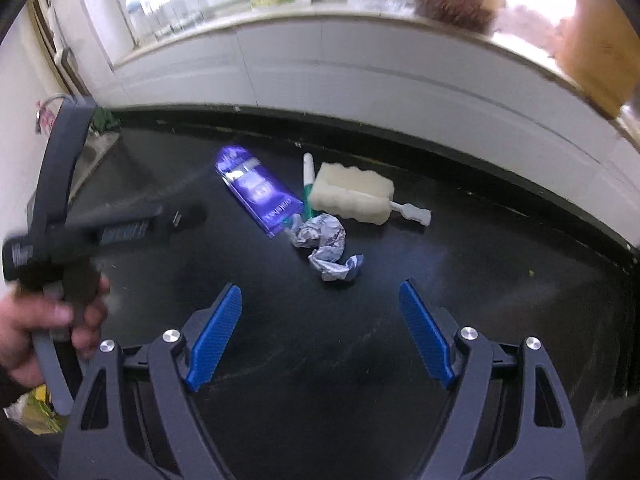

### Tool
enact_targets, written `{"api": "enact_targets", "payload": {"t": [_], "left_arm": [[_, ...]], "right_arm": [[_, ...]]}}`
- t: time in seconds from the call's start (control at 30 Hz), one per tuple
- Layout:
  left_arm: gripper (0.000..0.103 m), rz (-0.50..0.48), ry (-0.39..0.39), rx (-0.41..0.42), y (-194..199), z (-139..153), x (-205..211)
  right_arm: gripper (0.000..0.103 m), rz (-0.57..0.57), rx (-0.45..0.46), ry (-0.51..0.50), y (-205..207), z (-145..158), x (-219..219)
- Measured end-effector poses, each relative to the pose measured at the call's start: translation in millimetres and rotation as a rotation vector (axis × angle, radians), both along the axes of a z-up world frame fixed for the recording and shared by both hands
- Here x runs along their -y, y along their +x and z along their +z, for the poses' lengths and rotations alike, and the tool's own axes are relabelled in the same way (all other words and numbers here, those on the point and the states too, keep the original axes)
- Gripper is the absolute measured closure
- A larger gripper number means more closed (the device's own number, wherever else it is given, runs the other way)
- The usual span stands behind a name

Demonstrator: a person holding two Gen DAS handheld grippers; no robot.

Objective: Collect trash
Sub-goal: 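Grasp the blue toothpaste tube with the left tool while the right tool grasps the crumpled foil, then carry the toothpaste tube and foil over the bin and open both tools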

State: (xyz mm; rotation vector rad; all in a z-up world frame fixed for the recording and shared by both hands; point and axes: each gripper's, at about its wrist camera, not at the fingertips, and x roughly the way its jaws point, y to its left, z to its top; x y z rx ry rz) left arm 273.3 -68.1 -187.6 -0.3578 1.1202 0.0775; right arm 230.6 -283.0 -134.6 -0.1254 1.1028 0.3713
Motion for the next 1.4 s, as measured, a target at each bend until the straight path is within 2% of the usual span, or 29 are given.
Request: {"api": "enact_targets", "payload": {"t": [0.13,0.3,0.4,0.43,0.5,0.57,0.6,0.63,0.7,0.77,1.1,1.27,1.4], "left_arm": [[0.008,0.077,0.001,-0.051,40.4,-14.8,4.5],[0.009,0.124,-0.014,-0.095,79.0,-34.7,11.7],[0.015,0.126,0.031,-0.087,90.3,-36.8,18.5],[0.018,0.122,0.048,-0.083,93.1,-36.4,20.9],[0.033,0.109,0.088,-0.070,98.0,-35.2,26.1],[0.065,0.082,0.090,-0.054,101.0,-33.5,29.9],[0.074,0.062,0.079,-0.053,102.9,-33.3,31.9],[0.081,0.048,0.070,-0.053,104.1,-33.2,32.8],[0.091,0.031,0.052,-0.050,105.0,-32.6,34.7],[0.096,0.016,0.028,-0.048,101.8,-30.7,32.5],[0.097,-0.086,0.017,0.022,52.1,16.4,7.9],[0.097,-0.131,0.020,0.058,-4.6,39.8,-12.5],[0.097,-0.189,0.051,0.083,-56.7,52.6,-19.1]], "right_arm": [[0.025,0.027,-0.029,-0.013,21.1,-24.7,-3.1],[0.025,0.075,-0.064,-0.028,40.9,-52.8,-9.0],[0.030,0.119,-0.064,-0.057,46.3,-66.5,-16.9],[0.034,0.131,-0.060,-0.062,46.7,-69.0,-19.0],[0.042,0.151,-0.051,-0.077,47.4,-73.0,-23.0],[0.053,0.169,-0.058,-0.087,47.8,-77.5,-27.0],[0.062,0.168,-0.048,-0.088,46.9,-77.0,-27.4],[0.069,0.173,-0.051,-0.084,46.4,-76.8,-27.7],[0.075,0.174,-0.051,-0.081,44.2,-74.9,-27.7],[0.077,0.165,-0.040,-0.071,39.3,-67.5,-25.7],[0.078,0.089,-0.003,-0.047,2.2,-22.4,-14.1],[0.078,0.061,0.029,-0.036,-24.4,4.2,-27.0],[0.078,0.051,0.050,-0.021,-66.2,25.4,-41.2]]}}
